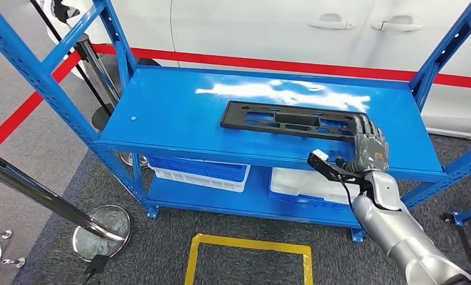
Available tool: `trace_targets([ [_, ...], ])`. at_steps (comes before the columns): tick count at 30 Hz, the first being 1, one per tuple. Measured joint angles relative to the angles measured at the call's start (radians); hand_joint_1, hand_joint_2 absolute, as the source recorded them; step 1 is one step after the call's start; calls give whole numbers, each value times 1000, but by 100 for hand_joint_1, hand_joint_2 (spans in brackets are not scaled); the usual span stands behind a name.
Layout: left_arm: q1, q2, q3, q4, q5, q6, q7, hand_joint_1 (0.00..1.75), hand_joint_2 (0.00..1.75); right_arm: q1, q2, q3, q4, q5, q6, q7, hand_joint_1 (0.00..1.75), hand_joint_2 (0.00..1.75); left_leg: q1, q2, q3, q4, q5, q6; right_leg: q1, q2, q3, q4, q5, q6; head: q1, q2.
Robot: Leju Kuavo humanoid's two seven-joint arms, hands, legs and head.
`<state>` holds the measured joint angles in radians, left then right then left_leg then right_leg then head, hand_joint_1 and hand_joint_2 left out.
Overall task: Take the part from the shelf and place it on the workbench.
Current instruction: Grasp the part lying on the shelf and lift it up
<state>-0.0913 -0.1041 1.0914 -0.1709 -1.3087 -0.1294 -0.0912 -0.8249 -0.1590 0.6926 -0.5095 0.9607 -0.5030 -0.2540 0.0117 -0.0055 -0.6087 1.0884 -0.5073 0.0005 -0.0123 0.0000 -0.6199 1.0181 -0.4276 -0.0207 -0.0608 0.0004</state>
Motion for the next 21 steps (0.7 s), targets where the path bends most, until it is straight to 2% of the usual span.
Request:
trace_targets([
  [2,0,1,0,0,0,0,0,0,0,0,5,0,0,3,0,0,0,175,1,1,-67,126,-46,-7,1,-1,11,-1,-8,-9,-1,0],
  [3,1,1,0,0,0,0,0,0,0,3,7,0,1,5,0,0,0,175,2,1,-102,180,-57,-9,1,-1,16,0,-13,-10,-1,0],
  [4,3,2,0,0,-1,0,0,0,0,7,11,0,1,8,1,0,0,175,2,1,-125,205,-50,-10,1,0,21,1,-18,-11,-1,0],
  [5,3,2,0,0,-1,0,0,0,0,10,14,0,2,10,1,0,0,175,2,1,-129,193,-24,-9,2,1,28,3,-24,-10,-1,0],
  [7,2,3,0,0,-2,0,0,0,0,14,21,0,2,14,2,0,0,175,1,1,-89,76,60,-1,2,3,43,6,-39,-6,-1,0],
  [8,2,3,0,0,-2,0,0,0,0,14,24,0,2,15,2,0,0,175,-1,1,-61,14,87,3,4,4,49,8,-45,-2,-1,0],
  [9,1,4,0,0,-2,0,0,0,0,14,27,0,2,16,2,0,0,175,-3,1,-40,-31,101,8,6,5,53,9,-51,2,0,0],
  [11,0,4,0,0,-2,0,0,0,0,14,30,0,2,17,2,0,0,175,-7,1,-25,-59,94,16,9,6,55,6,-55,11,0,0],
  [14,0,4,0,0,-2,0,1,0,0,14,32,0,2,17,3,-1,0,175,0,0,-11,-74,91,31,9,5,52,22,-71,25,1,0],
  [15,-1,4,0,0,-2,0,1,0,0,13,33,0,2,18,3,-1,0,175,3,0,-5,-80,91,37,8,4,36,56,-88,29,2,0],
  [16,-2,3,0,0,-2,0,1,0,0,13,33,0,2,19,3,-1,0,175,4,0,0,-83,89,42,6,4,6,115,-114,32,2,0],
  [18,-2,3,0,0,-2,0,1,0,0,17,34,1,3,23,5,-2,0,175,4,-1,6,-83,82,48,4,3,-75,248,-158,37,3,0],
  [19,-1,3,0,0,-2,0,2,0,0,21,36,1,4,25,7,-2,0,175,4,-3,10,-82,77,48,3,3,-106,288,-159,38,3,0],
  [20,-1,3,0,0,-2,0,2,0,0,25,38,2,5,28,8,-2,0,175,4,-4,15,-80,72,46,2,3,-117,285,-136,38,3,0],
  [21,-1,3,0,0,-2,0,2,0,0,27,41,3,5,31,10,-2,0,175,4,-5,22,-78,66,44,1,3,-108,243,-95,36,3,0],
])
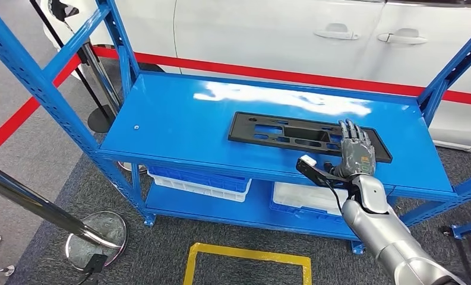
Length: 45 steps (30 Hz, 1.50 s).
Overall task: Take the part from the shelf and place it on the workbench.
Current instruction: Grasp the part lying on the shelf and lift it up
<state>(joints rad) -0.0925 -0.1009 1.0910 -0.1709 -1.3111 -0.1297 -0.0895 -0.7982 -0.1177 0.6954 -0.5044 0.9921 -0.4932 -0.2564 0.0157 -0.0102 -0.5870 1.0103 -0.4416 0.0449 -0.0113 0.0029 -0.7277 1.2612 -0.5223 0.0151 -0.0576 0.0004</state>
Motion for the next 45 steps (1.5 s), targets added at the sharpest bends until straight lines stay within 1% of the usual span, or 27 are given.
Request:
trace_targets([
  [2,-1,0,0,0,0,0,0,0,0,0,6,1,1,4,2,0,0,175,-1,-1,14,5,-14,-6,1,0,53,-136,85,-8,0,0],
  [3,-2,-1,0,0,0,0,0,0,0,-1,8,2,1,4,3,0,0,175,-3,-1,18,6,-20,-10,4,0,77,-190,103,-12,0,0],
  [6,-4,-2,-2,0,-1,-1,1,0,0,-3,16,3,2,6,6,-1,0,175,-5,-1,21,3,-27,-24,10,2,102,-235,97,-22,0,0],
  [9,-6,-3,-4,0,-1,-1,3,0,0,-4,29,4,4,14,13,-1,0,175,-4,4,11,37,-53,-39,2,2,119,-251,95,-36,-1,0],
  [10,-7,-3,-6,0,-2,-1,3,0,0,-5,36,4,6,18,18,1,0,175,-2,5,-12,84,-75,-43,0,2,126,-254,93,-41,-1,0],
  [12,-8,-3,-8,0,-2,-3,2,0,0,-4,49,5,11,22,33,5,0,175,-2,5,-85,214,-124,-48,0,2,133,-255,86,-49,-2,0],
  [13,-8,-3,-9,0,-2,-5,1,0,0,-1,56,6,17,23,39,8,0,175,-1,5,-120,266,-134,-50,1,2,136,-254,82,-50,-2,0],
  [14,-8,-3,-9,0,-2,-6,1,0,0,1,62,7,23,23,43,10,0,175,-1,5,-138,282,-124,-52,1,3,141,-253,77,-49,-2,0],
  [15,-9,-3,-10,0,-2,-7,1,0,0,4,67,7,29,23,45,11,0,175,0,5,-136,259,-94,-52,1,3,147,-252,72,-47,-2,0],
  [17,-9,-1,-10,0,0,-8,1,0,0,5,74,7,39,23,45,12,0,175,1,7,-86,132,-11,-49,0,3,161,-248,57,-41,-1,0],
  [18,-9,-1,-10,0,1,-8,1,0,0,4,78,7,44,23,45,12,0,175,-1,7,-59,72,13,-47,2,3,165,-243,50,-36,-1,0],
  [20,-8,0,-10,0,3,-9,2,0,0,2,85,8,53,24,45,10,0,175,-4,6,-35,19,20,-40,5,4,165,-241,42,-26,-1,0],
  [22,-7,0,-10,0,7,-9,4,0,0,0,92,8,60,27,44,8,0,175,-3,4,-31,14,15,-30,7,4,166,-242,38,-17,0,0],
  [24,-7,0,-10,0,10,-9,6,0,0,-1,97,8,64,31,44,6,0,175,1,4,-22,7,13,-17,7,3,156,-211,17,-9,1,0],
  [25,-7,0,-10,0,11,-9,6,0,0,-1,98,8,65,32,44,6,0,175,3,5,-17,3,11,-10,6,2,135,-167,-5,-5,2,0],
  [27,-8,0,-10,0,11,-9,6,0,0,1,100,9,69,33,45,5,0,175,2,4,-11,3,5,-2,4,2,63,-34,-57,0,3,0],
  [28,-7,0,-10,0,12,-9,6,0,0,2,101,9,72,34,45,5,0,175,1,3,-8,4,1,0,4,2,25,24,-70,1,3,0],
  [29,-6,0,-10,0,12,-9,6,0,0,3,101,9,74,34,45,5,0,175,0,2,-4,5,-3,1,4,1,0,53,-66,1,3,0],
  [30,-5,0,-10,0,13,-9,6,0,0,4,101,9,76,35,45,5,24,175,0,1,2,6,-8,0,4,2,-6,42,-38,-1,3,0],
  [31,-4,0,-10,0,13,-9,6,0,0,4,103,10,78,37,46,5,66,175,-1,-1,10,6,-14,-1,5,2,6,-4,4,-6,3,0],
  [33,-4,-1,-10,0,14,-8,6,0,0,3,105,12,81,42,51,4,153,175,-4,-1,30,5,-26,-4,9,2,62,-142,82,-21,3,0],
  [34,-5,-2,-10,0,17,-8,4,0,0,2,108,15,82,44,54,3,173,175,-5,-1,35,3,-30,-7,13,2,86,-193,100,-28,2,0],
  [35,-7,-3,-10,0,20,-8,2,0,0,2,112,17,83,45,55,1,175,175,-6,-1,37,4,-34,-11,15,1,102,-226,105,-31,1,0],
  [37,-9,-3,-10,0,25,-7,-3,0,0,5,121,20,83,45,55,-3,175,175,-8,1,35,5,-36,-14,17,2,110,-241,99,-26,-1,0],
  [39,-9,-4,-10,0,29,-8,-5,0,0,8,126,24,83,45,54,-5,175,175,-6,3,36,3,-37,-14,17,4,109,-241,97,-22,-1,0],
  [43,-9,-5,-10,0,33,-9,-8,0,0,8,130,29,83,47,51,-9,175,175,-6,3,40,-4,-38,-15,18,4,110,-241,94,-26,-1,0],
  [45,-9,-5,-10,0,34,-9,-9,0,87,8,130,31,83,48,48,-12,175,175,-6,3,42,-6,-37,-17,18,4,110,-241,93,-28,-1,0],
])
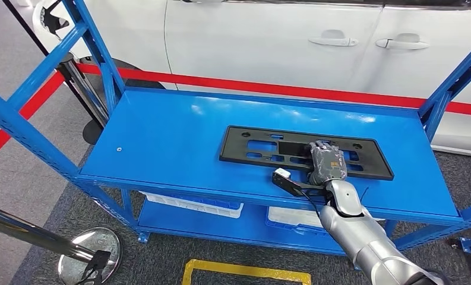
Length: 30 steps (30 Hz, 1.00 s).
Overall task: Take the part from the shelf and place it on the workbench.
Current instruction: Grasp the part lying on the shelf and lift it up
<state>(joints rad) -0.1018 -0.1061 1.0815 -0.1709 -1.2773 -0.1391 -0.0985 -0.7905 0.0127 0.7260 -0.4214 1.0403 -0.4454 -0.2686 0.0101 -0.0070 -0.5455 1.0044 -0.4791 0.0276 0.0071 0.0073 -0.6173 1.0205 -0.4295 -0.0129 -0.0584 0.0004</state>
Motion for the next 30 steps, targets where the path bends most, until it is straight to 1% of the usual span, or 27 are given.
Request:
trace_targets([
  [2,0,0,0,0,2,-3,0,0,175,0,0,1,-2,0,-3,-3,175,175,0,0,1,-1,0,-4,1,0,0,1,0,-1,0,0],
  [5,1,0,0,0,9,-12,-2,0,175,-1,0,1,-4,0,-6,-5,175,175,1,0,2,-1,0,-8,1,0,1,2,0,-1,0,0],
  [10,6,0,0,0,12,-18,-7,0,175,0,0,1,-5,-3,-9,-9,175,175,1,0,2,-1,1,-9,0,0,1,2,0,-2,0,0],
  [14,8,2,0,0,13,-20,-14,0,0,2,-1,1,-6,-8,-16,-11,175,175,0,0,2,0,1,-9,0,0,2,2,0,-2,0,0],
  [18,8,3,0,0,22,-26,-21,0,175,8,-6,2,-18,-14,-24,-16,175,175,0,0,2,0,1,-9,-1,0,2,1,0,-2,0,0],
  [21,10,4,0,0,27,-27,-21,0,175,14,-13,2,-35,-28,-28,-29,175,175,0,0,2,0,1,-9,-1,0,2,1,0,-2,0,0],
  [26,12,5,0,0,22,3,-18,0,175,22,-29,1,-70,-58,-32,-52,175,175,-1,0,2,0,0,-9,-1,0,2,1,0,-2,0,0],
  [28,15,5,0,0,25,18,-21,0,175,24,-44,1,-101,-100,-12,-77,175,175,-1,0,2,0,0,-9,-1,0,2,1,0,-2,0,0],
  [30,21,5,0,0,29,28,-25,0,175,24,-71,0,-160,-168,32,-109,175,175,-1,0,2,0,0,-9,-1,0,2,1,0,-2,0,0],
])
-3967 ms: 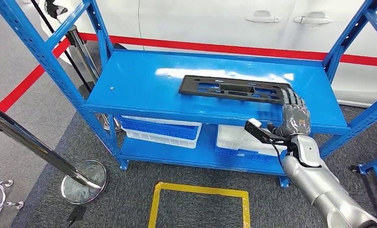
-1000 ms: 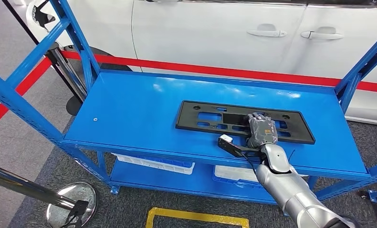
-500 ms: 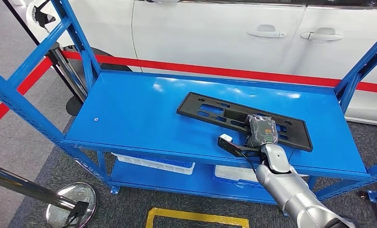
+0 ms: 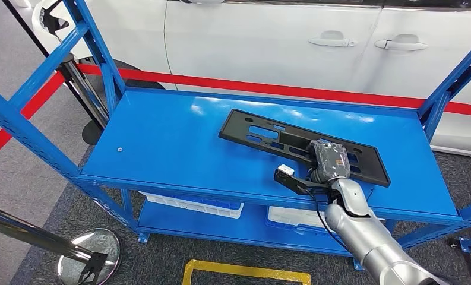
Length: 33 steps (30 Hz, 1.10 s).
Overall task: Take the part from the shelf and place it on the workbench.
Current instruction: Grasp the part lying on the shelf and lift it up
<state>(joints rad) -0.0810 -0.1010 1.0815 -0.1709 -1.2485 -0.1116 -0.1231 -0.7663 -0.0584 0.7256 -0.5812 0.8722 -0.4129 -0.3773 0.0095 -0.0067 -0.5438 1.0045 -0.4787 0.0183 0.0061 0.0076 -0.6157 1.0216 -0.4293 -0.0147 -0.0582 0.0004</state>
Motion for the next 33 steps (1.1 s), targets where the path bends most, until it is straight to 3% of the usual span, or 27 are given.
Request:
trace_targets([
  [5,17,2,4,0,12,16,6,0,175,-3,-95,-38,-253,-101,97,-7,175,175,-1,0,-2,2,-1,1,-3,-1,0,-2,1,2,0,0],
  [8,22,4,8,0,13,22,19,0,175,-19,-142,-61,-402,-115,138,8,175,175,-2,2,6,-14,15,18,-7,0,5,-15,9,17,0,0],
  [10,21,3,10,0,13,24,24,0,175,-40,-168,-71,-479,-121,160,12,175,175,5,7,20,-50,37,31,-6,2,-11,21,-25,23,1,0],
  [12,20,2,12,0,13,25,24,0,175,-63,-187,-75,-536,-127,180,13,175,175,9,12,23,-63,45,35,-11,2,-60,135,-91,29,2,0],
  [14,19,1,15,0,13,25,25,0,175,-75,-201,-76,-576,-130,192,13,175,175,14,14,20,-55,42,31,-25,0,-102,239,-122,41,2,0],
  [15,19,0,17,0,13,25,25,0,175,-77,-208,-76,-592,-131,195,14,175,175,19,13,17,-48,39,26,-32,-1,-102,244,-110,50,2,0],
  [16,19,-1,18,0,13,25,25,0,175,-79,-214,-77,-604,-131,196,15,175,175,25,12,13,-37,34,19,-40,-3,-83,211,-81,59,3,0],
  [18,19,-2,20,0,13,25,26,0,175,-86,-222,-79,-624,-131,196,16,175,175,36,10,-3,-7,19,-2,-52,-6,-24,95,-33,78,5,0],
  [19,18,-2,20,0,13,25,26,0,175,-89,-225,-80,-633,-131,196,15,175,175,38,9,-13,8,12,-13,-52,-4,-8,59,-22,78,5,0],
  [21,18,-3,20,0,12,25,26,0,175,-93,-229,-81,-646,-131,198,15,175,175,35,6,-29,29,6,-31,-47,2,-8,51,-30,61,7,0],
  [24,19,-6,20,0,6,25,26,0,175,-95,-234,-82,-665,-135,205,15,175,175,39,5,-45,47,-5,-45,-46,2,-28,57,-26,28,4,0],
  [26,19,-7,20,0,2,25,27,0,175,-97,-238,-82,-680,-142,212,13,175,175,40,7,-74,119,-65,-45,-43,1,-38,53,-15,10,2,0],
  [28,17,-8,20,0,-1,26,28,0,175,-97,-240,-82,-692,-151,218,10,175,175,34,8,-115,242,-142,-40,-34,0,-49,51,-5,-3,2,0],
  [29,16,-7,20,0,-2,26,28,0,175,-96,-242,-82,-698,-158,222,7,175,175,30,8,-127,287,-162,-35,-28,-1,-55,51,-1,-7,2,0],
  [30,16,-7,20,0,-3,26,29,0,175,-95,-244,-82,-705,-168,229,2,175,175,25,8,-123,301,-162,-28,-22,-1,-60,51,5,-10,2,0],
  [31,16,-8,20,0,-4,26,29,0,175,-93,-248,-82,-715,-183,240,-6,175,175,19,8,-103,280,-144,-18,-16,-1,-66,51,10,-12,2,0],
  [33,15,-6,20,0,-4,26,32,0,175,-91,-254,-82,-740,-234,283,-30,175,175,2,8,-25,159,-95,15,-6,0,-75,51,22,-15,2,0],
])
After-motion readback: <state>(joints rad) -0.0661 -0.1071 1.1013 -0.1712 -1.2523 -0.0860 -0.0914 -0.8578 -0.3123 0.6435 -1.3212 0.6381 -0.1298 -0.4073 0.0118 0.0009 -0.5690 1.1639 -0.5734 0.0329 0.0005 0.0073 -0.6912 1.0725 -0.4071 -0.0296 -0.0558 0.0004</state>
